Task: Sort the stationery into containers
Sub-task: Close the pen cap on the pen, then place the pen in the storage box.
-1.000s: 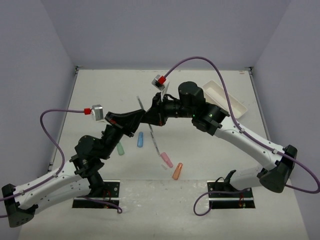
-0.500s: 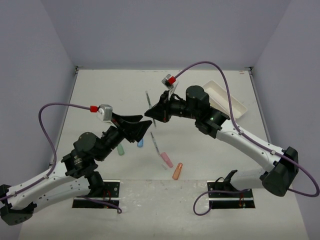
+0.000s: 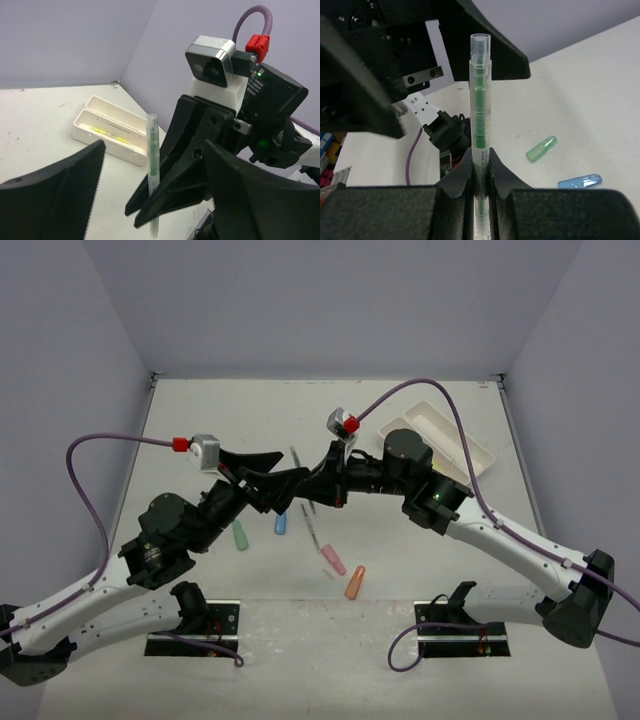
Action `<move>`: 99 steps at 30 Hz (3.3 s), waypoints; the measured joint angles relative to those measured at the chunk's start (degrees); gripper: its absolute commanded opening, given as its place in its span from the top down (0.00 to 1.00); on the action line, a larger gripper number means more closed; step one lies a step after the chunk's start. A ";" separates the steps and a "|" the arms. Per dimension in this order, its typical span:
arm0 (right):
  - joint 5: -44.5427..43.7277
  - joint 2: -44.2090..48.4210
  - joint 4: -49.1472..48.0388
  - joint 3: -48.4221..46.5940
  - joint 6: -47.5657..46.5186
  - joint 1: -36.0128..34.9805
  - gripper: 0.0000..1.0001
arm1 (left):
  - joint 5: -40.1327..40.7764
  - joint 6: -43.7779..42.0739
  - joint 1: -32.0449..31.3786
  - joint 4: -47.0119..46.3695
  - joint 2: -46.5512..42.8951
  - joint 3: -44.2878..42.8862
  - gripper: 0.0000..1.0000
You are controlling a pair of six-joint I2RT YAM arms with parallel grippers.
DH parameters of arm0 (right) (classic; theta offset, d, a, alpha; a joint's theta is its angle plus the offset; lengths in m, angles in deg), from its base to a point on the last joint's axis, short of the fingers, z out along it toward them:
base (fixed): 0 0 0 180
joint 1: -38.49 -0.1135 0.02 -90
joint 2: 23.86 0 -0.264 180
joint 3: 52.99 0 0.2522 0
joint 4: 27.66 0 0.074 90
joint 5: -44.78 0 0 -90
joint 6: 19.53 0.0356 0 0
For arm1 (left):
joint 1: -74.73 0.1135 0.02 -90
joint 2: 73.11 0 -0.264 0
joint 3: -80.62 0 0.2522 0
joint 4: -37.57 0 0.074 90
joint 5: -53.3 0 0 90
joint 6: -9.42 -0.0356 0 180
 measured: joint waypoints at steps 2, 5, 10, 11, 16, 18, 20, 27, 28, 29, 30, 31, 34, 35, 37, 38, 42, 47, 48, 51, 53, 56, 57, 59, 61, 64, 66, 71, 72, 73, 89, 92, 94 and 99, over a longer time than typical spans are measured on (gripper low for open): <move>0.87 0.27 0.04 0.36 -0.44 -0.40 1.00 | 0.16 0.04 0.00 -0.29 1.15 -1.01 0.31; 1.62 0.68 0.22 0.94 -1.14 -0.75 1.00 | 0.35 0.08 0.00 -0.55 2.22 -2.02 0.32; 2.23 1.23 0.34 1.79 -1.95 -0.83 1.00 | 0.14 0.41 0.00 -1.16 2.28 -2.14 0.50; 2.23 1.26 0.33 1.80 -2.02 -0.83 1.00 | -0.01 0.51 0.00 -1.29 2.30 -2.14 0.53; 2.29 1.31 0.39 1.80 -2.26 -0.89 1.00 | -0.57 0.96 0.00 -2.05 2.17 -2.06 0.59; 2.33 1.31 0.67 1.80 -2.44 -1.01 1.00 | -0.63 1.16 0.00 -2.23 2.05 -1.92 0.60; 2.42 1.31 0.97 1.80 -2.71 -1.08 1.00 | -0.71 1.39 0.00 -2.34 1.99 -1.75 0.68; 2.55 1.31 1.68 1.42 -3.35 -1.11 1.00 | -1.00 1.85 0.02 -2.55 2.33 -1.69 0.94; 2.74 1.31 1.72 1.38 -3.47 -1.09 1.00 | -0.91 1.73 0.03 -2.56 2.34 -1.68 0.97; 2.79 1.31 1.81 1.25 -3.53 -1.12 1.00 | -0.88 1.78 0.07 -2.59 2.34 -1.67 1.00; 2.84 1.31 1.90 1.12 -3.59 -1.15 1.00 | -0.85 1.83 0.11 -2.62 2.34 -1.66 1.00; 2.86 1.31 1.98 1.04 -3.63 -1.15 1.00 | -0.83 1.81 0.11 -2.68 2.26 -1.64 1.00; 2.83 1.23 3.25 0.15 -3.68 -1.18 1.00 | -1.13 2.00 0.11 -3.59 1.89 -0.91 1.00; 2.77 1.17 3.72 -0.19 -3.70 -1.22 1.00 | -1.21 2.03 0.11 -3.97 1.71 -0.65 1.00; 2.35 1.09 4.38 -0.81 -3.78 -1.40 1.00 | -1.55 2.03 0.11 -4.96 1.53 -0.21 1.00; 2.05 1.04 4.74 -1.14 -3.82 -1.48 1.00 | -1.71 2.04 0.11 -5.38 1.48 -0.03 1.00; -0.62 0.21 6.55 -3.20 -4.08 -1.82 1.00 | -1.74 2.05 0.85 -7.97 1.76 0.84 1.00; -1.28 -3.98 13.98 -11.40 -5.43 -1.84 1.00 | -0.37 3.40 1.95 -14.64 1.38 3.80 1.00; -1.28 -4.76 15.09 -12.86 -5.77 -1.85 1.00 | -0.05 3.69 2.10 -16.06 1.20 4.39 1.00; -0.93 -6.44 18.68 -16.19 -6.36 -1.81 1.00 | 0.46 5.12 2.38 -20.42 0.73 6.82 1.00; -0.66 -7.22 21.02 -17.53 -6.63 -1.65 1.00 | 0.79 6.26 2.49 -22.64 0.49 8.67 1.00; -0.51 -8.26 22.93 -18.42 -6.84 -1.42 1.00 | 1.54 7.38 2.75 -24.76 0.29 10.69 1.00; -0.39 -8.59 23.41 -18.58 -6.84 -1.38 1.00 | 1.61 7.59 2.83 -25.10 0.31 11.09 1.00; -0.27 -9.01 24.00 -18.68 -6.84 -1.35 1.00 | 1.62 7.77 2.90 -25.26 0.31 11.57 1.00; -0.17 -9.14 24.29 -18.68 -6.83 -1.28 1.00 | 1.62 8.04 2.93 -25.45 0.33 11.95 1.00; 0.19 -9.19 24.47 -18.68 -6.83 -0.99 1.00 | 1.71 8.36 2.95 -26.31 0.36 12.51 1.00; 0.59 -9.35 24.62 -18.68 -7.00 -0.71 1.00 | 2.14 8.56 2.95 -25.88 0.42 12.40 1.00; -1.70 -10.32 21.28 -17.40 -10.98 1.24 1.00 | 7.70 9.07 1.87 -7.98 1.15 4.84 0.00; -3.10 -10.19 19.00 -16.30 -12.00 2.40 1.00 | 9.42 9.49 1.10 -2.13 1.81 2.47 0.00; -4.63 -9.70 17.16 -14.48 -13.06 3.77 1.00 | 11.42 9.93 0.40 3.82 2.86 -0.48 0.00; -39.51 -12.90 25.55 -2.70 -34.70 25.92 0.99 | 24.32 9.20 -0.12 35.61 -6.89 -12.42 0.00; -43.04 -16.75 25.76 -4.52 -35.59 28.57 0.95 | 22.46 8.83 -0.13 38.06 -4.70 -10.31 0.00; -44.66 -19.77 26.00 -5.63 -36.33 30.36 0.94 | 20.94 8.40 -0.13 39.13 -2.99 -9.13 0.00; -48.30 -26.07 25.78 -6.93 -37.53 32.95 0.83 | 18.35 7.20 -0.13 41.14 -1.53 -7.33 0.00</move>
